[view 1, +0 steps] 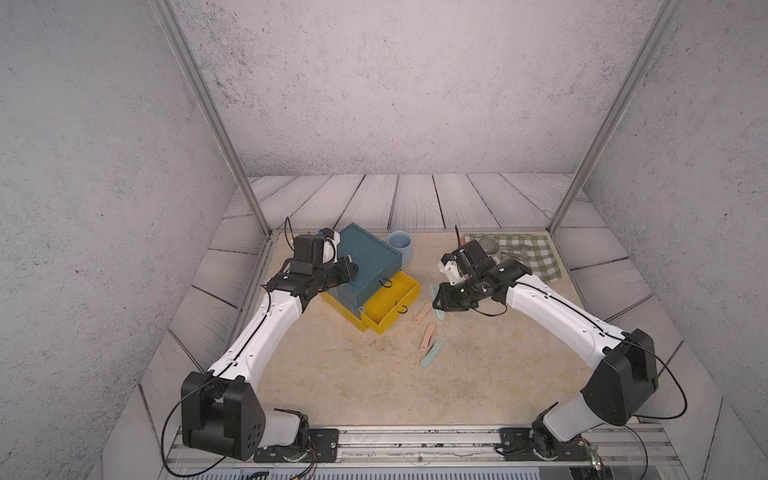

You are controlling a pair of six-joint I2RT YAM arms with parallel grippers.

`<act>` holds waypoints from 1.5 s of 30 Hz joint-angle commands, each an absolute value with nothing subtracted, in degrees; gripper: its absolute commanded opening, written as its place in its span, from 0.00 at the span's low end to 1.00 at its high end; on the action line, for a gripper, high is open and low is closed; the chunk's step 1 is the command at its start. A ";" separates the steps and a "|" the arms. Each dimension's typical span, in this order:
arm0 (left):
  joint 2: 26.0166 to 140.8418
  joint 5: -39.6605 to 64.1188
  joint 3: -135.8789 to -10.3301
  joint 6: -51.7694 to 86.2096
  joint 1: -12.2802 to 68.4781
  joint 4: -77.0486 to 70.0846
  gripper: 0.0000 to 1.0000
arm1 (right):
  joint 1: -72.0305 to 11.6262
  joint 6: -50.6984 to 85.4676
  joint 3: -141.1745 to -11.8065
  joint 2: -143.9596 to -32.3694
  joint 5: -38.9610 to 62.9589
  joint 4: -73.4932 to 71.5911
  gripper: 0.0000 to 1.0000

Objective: Place the fruit knives into the drawer by color
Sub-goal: Pick up the fruit knife from the center of the board, then place the fruit knife in the drawer.

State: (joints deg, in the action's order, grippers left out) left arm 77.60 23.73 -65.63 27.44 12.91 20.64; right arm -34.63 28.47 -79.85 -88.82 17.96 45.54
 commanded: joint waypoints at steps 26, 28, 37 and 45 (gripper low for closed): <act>78.53 22.37 -63.11 27.67 12.71 28.41 0.00 | -38.47 53.40 -78.23 -96.72 25.66 18.00 0.26; 78.51 22.41 -63.09 27.68 12.67 28.47 0.00 | -38.59 53.70 -78.42 -97.24 25.53 17.78 0.26; 78.57 22.50 -63.01 27.63 12.66 28.38 0.00 | -38.93 55.02 -79.92 -99.62 24.91 16.61 0.26; 78.05 21.88 -63.08 27.35 12.66 28.93 0.00 | -39.55 55.50 -81.36 -102.79 24.96 16.18 0.26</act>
State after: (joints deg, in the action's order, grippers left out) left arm 77.41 23.68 -65.52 27.44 12.91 20.71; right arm -39.11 55.07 -79.33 -101.58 25.36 16.58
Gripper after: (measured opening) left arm 0.044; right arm 0.266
